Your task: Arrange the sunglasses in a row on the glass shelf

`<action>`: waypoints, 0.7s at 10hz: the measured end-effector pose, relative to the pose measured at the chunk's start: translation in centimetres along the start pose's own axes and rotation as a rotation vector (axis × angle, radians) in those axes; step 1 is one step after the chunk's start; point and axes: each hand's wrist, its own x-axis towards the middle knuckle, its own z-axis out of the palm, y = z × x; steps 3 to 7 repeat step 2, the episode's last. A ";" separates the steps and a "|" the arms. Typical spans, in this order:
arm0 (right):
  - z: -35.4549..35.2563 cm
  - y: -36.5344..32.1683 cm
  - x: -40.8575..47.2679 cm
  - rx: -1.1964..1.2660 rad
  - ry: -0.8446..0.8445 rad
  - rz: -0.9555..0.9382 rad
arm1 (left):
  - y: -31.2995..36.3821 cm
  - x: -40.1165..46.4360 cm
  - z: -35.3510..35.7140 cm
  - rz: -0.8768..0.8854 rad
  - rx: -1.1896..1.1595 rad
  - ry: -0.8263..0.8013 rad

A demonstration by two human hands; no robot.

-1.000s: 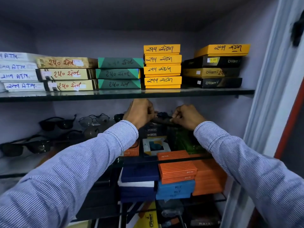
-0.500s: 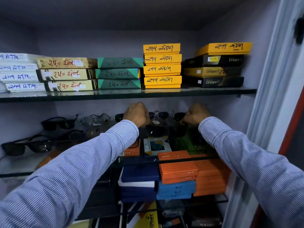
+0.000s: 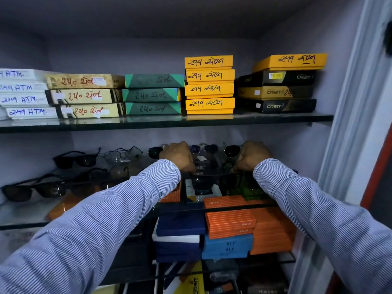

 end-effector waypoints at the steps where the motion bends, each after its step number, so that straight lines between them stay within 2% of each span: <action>1: 0.0 0.0 -0.1 -0.006 0.032 -0.007 | 0.1 -0.8 -0.4 0.029 -0.003 0.031; 2: -0.8 0.2 -2.3 0.039 0.118 -0.055 | 0.4 -4.1 -0.8 0.112 0.092 0.177; 7: -0.8 0.2 -2.3 0.039 0.118 -0.055 | 0.4 -4.1 -0.8 0.112 0.092 0.177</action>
